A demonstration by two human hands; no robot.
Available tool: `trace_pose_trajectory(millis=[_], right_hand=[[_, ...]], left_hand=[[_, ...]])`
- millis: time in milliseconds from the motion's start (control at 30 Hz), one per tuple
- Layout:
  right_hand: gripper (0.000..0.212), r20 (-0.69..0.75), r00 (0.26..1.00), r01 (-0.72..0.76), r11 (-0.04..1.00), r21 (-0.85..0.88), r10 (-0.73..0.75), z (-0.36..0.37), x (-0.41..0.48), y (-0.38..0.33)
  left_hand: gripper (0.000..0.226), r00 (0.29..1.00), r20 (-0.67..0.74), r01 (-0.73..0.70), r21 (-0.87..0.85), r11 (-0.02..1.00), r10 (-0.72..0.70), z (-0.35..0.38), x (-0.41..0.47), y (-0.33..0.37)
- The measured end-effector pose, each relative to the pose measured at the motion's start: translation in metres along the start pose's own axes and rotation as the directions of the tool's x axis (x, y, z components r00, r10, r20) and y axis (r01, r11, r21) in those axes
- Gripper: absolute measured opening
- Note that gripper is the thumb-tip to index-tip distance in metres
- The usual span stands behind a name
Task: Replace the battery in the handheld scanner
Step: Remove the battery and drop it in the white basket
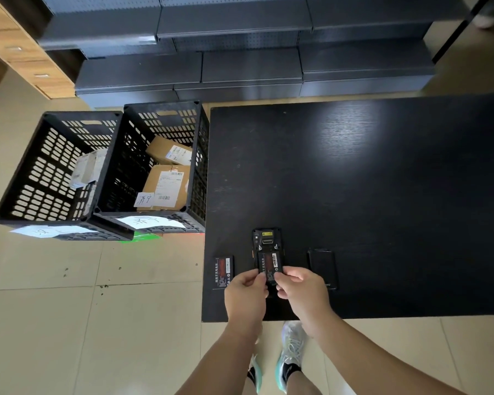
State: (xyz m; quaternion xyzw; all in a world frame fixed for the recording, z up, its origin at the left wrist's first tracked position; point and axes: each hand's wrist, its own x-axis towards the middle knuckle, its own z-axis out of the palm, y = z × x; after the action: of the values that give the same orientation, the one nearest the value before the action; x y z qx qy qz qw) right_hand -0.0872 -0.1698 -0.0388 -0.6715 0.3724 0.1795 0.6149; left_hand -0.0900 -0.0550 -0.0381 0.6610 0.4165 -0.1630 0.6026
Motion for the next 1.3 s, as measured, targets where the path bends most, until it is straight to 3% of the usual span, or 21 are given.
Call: trace_pose_trajectory(millis=[367, 533, 733, 1067, 1300], right_hand=[[0.025, 0.059, 0.998, -0.024, 0.996, 0.087, 0.019, -0.011, -0.012, -0.005], [0.012, 0.064, 0.998, 0.018, 0.991, 0.136, -0.027, -0.028, -0.035, -0.030], [0.013, 0.040, 0.992, 0.109, 0.969, 0.222, -0.121, -0.060, -0.085, -0.073], [0.015, -0.278, 0.940, 0.291, 0.893, 0.344, -0.199, -0.148, -0.138, -0.109], [0.016, -0.543, 0.829, 0.411, 0.803, 0.431, -0.133, -0.221, -0.184, -0.090]], left_hand=[[0.011, 0.998, 0.060, 0.027, -0.131, 0.991, -0.020, -0.006, -0.012, 0.004], [0.012, 0.993, 0.108, -0.028, -0.129, 0.991, 0.043, -0.006, -0.042, 0.029], [0.012, 0.975, 0.142, -0.168, -0.030, 0.985, 0.170, -0.006, -0.097, 0.077], [0.011, 0.857, 0.409, -0.337, -0.013, 0.942, 0.312, 0.059, -0.173, 0.128], [0.012, 0.665, 0.692, -0.427, 0.043, 0.903, 0.281, 0.112, -0.244, 0.126]])
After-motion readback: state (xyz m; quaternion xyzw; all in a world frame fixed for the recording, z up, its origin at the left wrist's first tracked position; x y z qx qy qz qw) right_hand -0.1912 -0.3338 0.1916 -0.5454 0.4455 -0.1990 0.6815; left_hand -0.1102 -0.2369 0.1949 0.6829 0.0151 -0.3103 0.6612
